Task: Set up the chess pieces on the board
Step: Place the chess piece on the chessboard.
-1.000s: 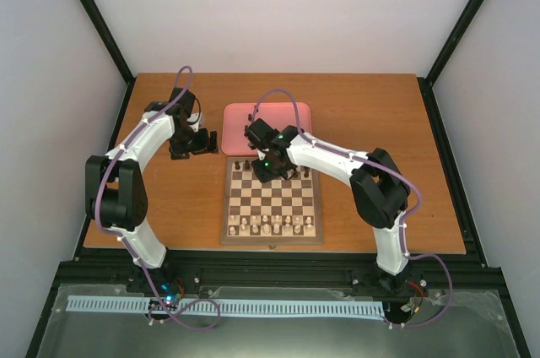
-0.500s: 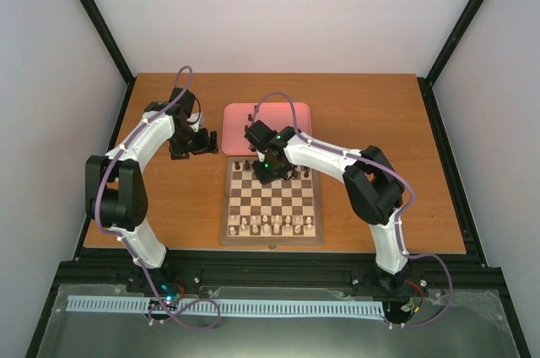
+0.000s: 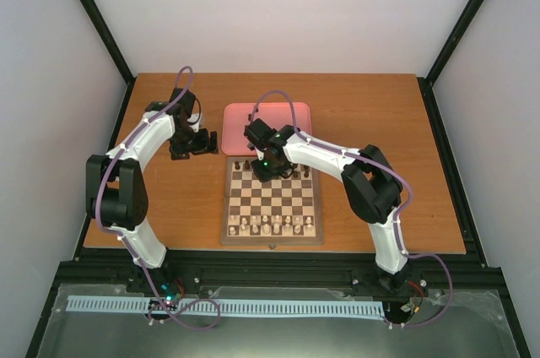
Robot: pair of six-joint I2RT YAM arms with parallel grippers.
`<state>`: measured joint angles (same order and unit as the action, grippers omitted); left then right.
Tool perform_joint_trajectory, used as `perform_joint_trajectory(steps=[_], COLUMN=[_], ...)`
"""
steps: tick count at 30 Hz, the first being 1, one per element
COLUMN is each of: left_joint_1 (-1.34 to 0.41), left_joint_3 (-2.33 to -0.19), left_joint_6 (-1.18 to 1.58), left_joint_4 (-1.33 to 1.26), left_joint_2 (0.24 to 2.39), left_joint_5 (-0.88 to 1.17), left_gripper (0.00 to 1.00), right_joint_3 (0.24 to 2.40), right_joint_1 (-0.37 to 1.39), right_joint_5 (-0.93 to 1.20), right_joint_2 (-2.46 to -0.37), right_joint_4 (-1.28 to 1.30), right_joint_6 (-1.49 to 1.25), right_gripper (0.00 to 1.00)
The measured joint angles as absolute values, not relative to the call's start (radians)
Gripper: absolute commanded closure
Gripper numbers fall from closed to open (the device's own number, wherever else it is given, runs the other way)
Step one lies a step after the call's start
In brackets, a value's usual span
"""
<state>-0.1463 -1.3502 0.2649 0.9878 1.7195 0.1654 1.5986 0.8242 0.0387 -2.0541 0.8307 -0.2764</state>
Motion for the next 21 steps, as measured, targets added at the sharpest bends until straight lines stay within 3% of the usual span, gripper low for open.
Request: perform_joint_trajectory(steps=[21], left_joint_1=[-0.146], left_joint_3=[-1.35], left_joint_6=[0.265], left_joint_4=[0.987], left_joint_2=[1.72], left_joint_5=[0.166], left_gripper=[0.0], right_joint_3=[1.607], right_joint_1=[0.824], right_joint_5=[0.046], right_joint_2=[-2.056], right_joint_4=[0.845], right_joint_6=[-0.271], right_gripper=[0.74])
